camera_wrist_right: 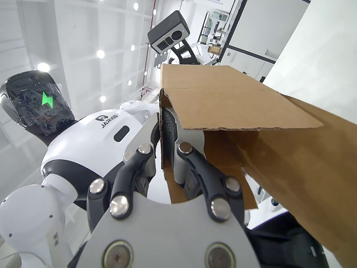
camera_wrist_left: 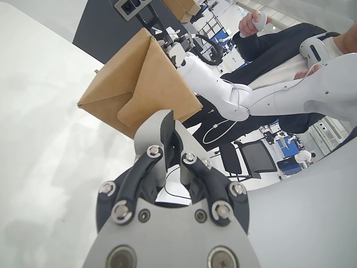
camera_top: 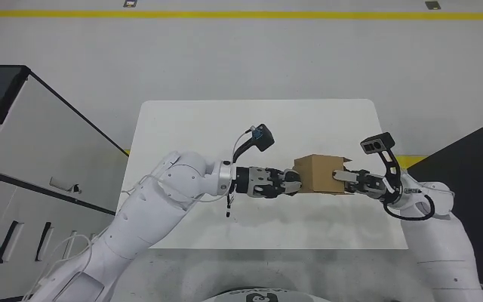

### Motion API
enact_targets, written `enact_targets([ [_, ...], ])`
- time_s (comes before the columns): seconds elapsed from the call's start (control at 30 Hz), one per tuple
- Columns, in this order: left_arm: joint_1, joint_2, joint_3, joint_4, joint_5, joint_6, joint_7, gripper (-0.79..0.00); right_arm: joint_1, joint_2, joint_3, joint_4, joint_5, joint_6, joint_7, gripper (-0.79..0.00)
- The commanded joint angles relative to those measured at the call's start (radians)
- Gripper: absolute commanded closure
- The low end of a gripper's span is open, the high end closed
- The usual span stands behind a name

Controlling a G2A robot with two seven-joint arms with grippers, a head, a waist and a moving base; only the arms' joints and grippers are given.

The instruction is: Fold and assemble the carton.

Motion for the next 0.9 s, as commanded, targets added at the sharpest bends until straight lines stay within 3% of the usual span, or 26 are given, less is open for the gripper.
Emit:
enact_targets([
  [0.0,0.003,0.001,-0.006,-0.001,0.000,0.001,0.006,0.000,0.000,0.001,0.001,0.002,-0.004,0.000,0.000,0.000],
  [0.57,0.040,0.013,-0.050,-0.021,0.015,0.018,0.017,0.000,0.005,0.005,0.015,0.059,-0.024,-0.024,-0.024,0.000],
  [0.87,0.056,0.020,-0.075,-0.052,0.066,0.018,0.029,0.000,-0.007,0.011,0.012,0.019,-0.050,-0.013,-0.013,0.000],
])
